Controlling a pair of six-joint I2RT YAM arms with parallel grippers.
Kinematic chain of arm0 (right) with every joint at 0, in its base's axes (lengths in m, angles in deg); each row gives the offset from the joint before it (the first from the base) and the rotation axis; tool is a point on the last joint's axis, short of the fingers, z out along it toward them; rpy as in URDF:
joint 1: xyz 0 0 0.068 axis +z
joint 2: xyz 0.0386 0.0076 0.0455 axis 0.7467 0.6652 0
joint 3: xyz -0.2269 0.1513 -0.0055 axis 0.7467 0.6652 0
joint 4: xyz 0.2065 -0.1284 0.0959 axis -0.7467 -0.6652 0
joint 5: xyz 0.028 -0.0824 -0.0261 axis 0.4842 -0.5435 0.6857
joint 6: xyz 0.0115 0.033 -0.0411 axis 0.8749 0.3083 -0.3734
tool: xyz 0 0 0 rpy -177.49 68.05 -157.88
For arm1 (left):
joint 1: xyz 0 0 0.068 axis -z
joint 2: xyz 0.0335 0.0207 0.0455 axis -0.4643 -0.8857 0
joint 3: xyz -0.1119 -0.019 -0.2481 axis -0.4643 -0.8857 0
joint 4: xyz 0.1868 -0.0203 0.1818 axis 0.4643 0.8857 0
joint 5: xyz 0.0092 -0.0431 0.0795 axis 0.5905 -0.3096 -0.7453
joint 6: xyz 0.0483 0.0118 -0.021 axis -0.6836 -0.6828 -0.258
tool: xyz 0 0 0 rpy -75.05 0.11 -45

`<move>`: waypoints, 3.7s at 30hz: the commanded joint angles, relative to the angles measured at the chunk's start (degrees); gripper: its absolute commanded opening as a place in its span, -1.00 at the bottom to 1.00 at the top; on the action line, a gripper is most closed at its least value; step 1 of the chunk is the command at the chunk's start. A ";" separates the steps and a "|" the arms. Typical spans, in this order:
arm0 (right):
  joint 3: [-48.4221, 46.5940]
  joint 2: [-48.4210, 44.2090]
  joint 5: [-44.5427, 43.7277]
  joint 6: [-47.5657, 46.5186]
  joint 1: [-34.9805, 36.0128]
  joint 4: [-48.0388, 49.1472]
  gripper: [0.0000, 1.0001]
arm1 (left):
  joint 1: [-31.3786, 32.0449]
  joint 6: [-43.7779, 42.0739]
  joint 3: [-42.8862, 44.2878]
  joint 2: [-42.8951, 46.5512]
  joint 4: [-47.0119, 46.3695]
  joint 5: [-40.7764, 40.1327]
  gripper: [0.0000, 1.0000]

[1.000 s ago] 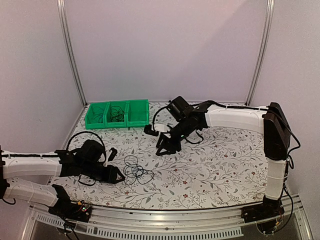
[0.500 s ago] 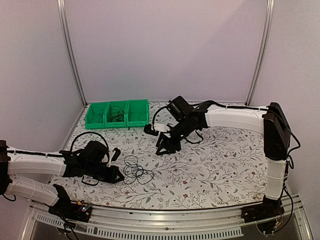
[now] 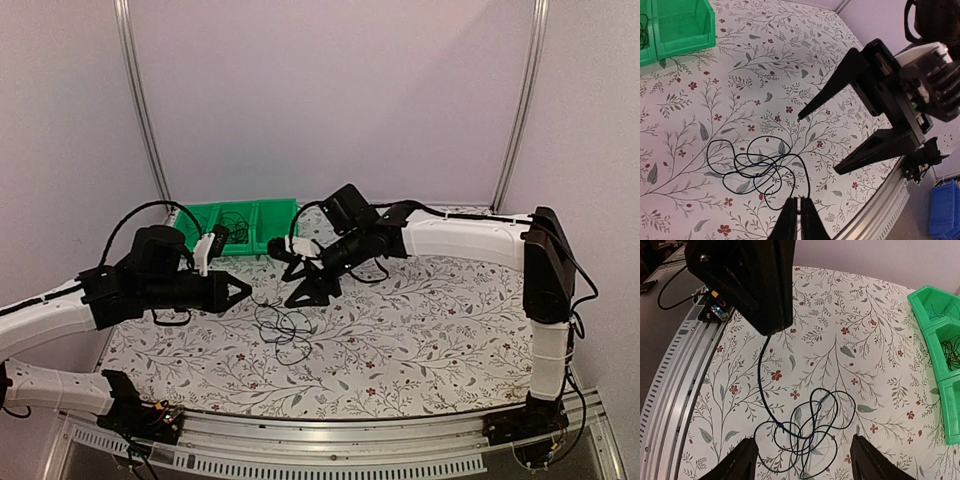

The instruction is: Untangle the cables

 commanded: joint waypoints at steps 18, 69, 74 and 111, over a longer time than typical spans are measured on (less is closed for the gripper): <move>-5.08 9.45 2.18 19.36 2.52 24.24 -0.36 | 0.48 -6.30 26.75 -3.70 7.69 -6.48 -1.00; 7.76 10.40 -7.00 30.22 -1.21 28.52 -0.85 | 0.41 -41.00 83.68 -15.53 2.94 -37.12 -1.00; 7.53 10.21 -7.90 29.52 -1.25 28.16 -0.83 | 0.45 -42.11 78.33 -14.68 0.93 -37.69 -1.00; 17.97 -11.71 -8.61 12.12 -14.04 12.35 0.25 | -23.21 -15.35 88.45 -41.96 0.83 -9.94 -1.00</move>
